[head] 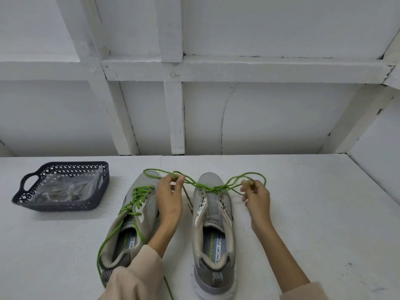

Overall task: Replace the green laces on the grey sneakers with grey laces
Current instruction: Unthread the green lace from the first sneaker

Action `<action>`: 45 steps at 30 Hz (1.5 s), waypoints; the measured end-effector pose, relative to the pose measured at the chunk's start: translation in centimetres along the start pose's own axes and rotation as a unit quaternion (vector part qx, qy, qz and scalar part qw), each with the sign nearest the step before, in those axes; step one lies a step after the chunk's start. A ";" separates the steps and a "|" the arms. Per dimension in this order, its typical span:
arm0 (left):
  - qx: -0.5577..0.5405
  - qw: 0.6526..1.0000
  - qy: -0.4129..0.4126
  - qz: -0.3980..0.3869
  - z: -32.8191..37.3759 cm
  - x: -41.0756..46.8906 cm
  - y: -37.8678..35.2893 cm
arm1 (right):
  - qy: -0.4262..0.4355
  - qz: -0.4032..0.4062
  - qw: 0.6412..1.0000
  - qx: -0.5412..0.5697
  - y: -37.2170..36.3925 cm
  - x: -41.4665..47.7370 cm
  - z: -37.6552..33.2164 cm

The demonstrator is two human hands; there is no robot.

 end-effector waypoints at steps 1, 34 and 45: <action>-0.007 1.000 0.008 0.000 0.1 0.1 0.1 | -0.017 0.010 1.000 0.015 0.3 0.2 0.0; -0.003 0.989 0.067 -0.135 -0.7 -2.2 -1.8 | -0.065 -0.107 0.991 -0.040 -1.4 -1.9 0.1; -0.013 0.990 0.081 -0.111 -0.1 -1.5 -1.4 | -0.044 -0.109 0.988 -0.098 -0.8 -0.9 -0.3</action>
Point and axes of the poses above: each hand's wrist, its own x-axis towards the middle knuckle, its own y-axis out of the back of the hand, z = x × y, the point moved 2 cm from there along x, towards the middle knuckle, and after that the axes turned 13 degrees about z, right-handed, at the moved point
